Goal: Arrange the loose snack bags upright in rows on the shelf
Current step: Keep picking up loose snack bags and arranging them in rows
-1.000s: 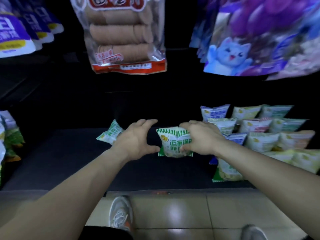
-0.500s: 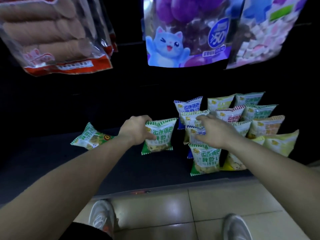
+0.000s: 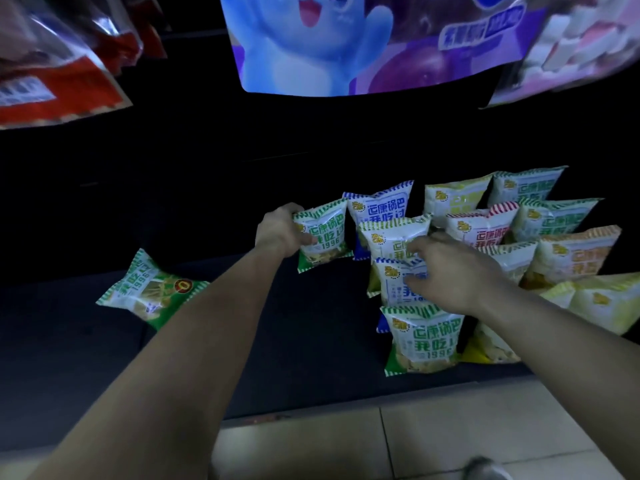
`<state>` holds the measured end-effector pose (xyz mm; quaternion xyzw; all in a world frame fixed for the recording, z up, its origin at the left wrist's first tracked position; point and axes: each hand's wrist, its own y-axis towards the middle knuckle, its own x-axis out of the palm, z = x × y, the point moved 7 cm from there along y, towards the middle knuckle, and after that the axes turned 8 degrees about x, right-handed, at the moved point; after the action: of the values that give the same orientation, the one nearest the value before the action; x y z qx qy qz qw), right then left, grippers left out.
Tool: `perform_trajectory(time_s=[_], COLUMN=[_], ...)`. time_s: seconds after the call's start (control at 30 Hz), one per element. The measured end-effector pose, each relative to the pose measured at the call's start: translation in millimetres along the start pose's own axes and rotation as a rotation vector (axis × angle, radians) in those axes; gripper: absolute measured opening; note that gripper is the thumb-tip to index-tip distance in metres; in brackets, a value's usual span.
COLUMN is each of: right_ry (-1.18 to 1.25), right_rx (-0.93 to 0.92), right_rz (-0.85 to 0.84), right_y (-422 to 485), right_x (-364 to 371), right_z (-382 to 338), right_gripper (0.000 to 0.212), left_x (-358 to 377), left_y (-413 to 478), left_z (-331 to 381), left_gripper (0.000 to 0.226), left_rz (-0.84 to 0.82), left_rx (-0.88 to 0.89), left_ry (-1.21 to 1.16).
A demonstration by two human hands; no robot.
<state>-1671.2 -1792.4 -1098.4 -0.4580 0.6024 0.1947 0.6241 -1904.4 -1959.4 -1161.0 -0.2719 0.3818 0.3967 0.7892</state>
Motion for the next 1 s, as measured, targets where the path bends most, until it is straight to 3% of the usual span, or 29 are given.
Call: perform_trajectory(time_s=[0.47,0.77,1.0], right_ry=[-0.010,-0.056,-0.054], right_rx=[0.019,-0.012,-0.021], right_rz=[-0.024,-0.040,-0.050], right_y=[-3.4,-7.7,-5.2], right_x=[3.0,8.0,8.1], right_z=[0.1,-20.0,-27.4], right_gripper=[0.060,0.061,0.060], left_x=[6.0,4.0,1.6], left_y=[15.2,10.3,3.0], left_z=[-12.4,-13.9,-5.4], left_gripper=[0.075,0.068,0.083], left_rz=[-0.076,0.007,0.049], left_rx=[-0.040,-0.055,-0.054], left_ry=[-0.095,-0.124,-0.067])
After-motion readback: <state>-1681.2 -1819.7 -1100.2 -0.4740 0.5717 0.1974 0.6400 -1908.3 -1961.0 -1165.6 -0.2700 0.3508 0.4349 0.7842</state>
